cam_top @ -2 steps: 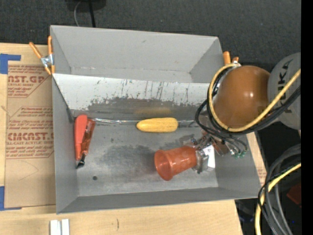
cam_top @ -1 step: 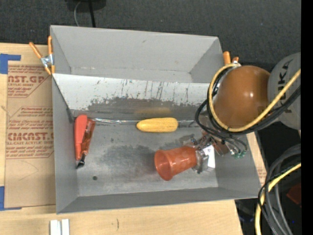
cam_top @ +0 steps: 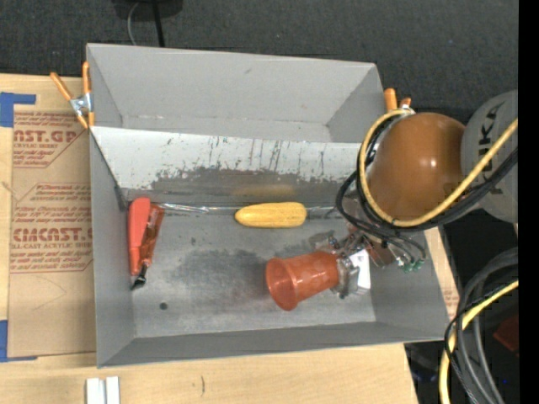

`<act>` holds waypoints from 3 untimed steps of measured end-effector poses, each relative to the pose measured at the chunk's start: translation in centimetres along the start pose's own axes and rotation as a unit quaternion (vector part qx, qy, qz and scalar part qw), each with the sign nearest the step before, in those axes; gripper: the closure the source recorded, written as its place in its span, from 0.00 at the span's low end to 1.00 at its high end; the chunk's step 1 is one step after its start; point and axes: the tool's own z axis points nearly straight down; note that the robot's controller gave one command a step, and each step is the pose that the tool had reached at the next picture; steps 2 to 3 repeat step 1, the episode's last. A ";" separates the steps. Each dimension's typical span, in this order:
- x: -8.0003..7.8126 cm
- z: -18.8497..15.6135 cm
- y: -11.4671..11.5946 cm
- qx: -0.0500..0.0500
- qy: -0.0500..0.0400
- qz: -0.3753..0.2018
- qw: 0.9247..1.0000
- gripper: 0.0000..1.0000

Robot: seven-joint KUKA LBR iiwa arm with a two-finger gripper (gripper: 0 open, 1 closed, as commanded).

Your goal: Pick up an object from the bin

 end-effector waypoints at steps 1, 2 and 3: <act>0.0 0.0 0.0 0.000 0.000 0.000 1.000 1.00; 0.0 0.0 0.0 0.000 0.000 0.000 1.000 1.00; 0.0 0.0 0.0 0.000 0.000 0.000 1.000 1.00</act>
Offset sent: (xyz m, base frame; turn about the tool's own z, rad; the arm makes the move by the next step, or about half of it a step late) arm 0.0000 0.0000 0.0000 0.0000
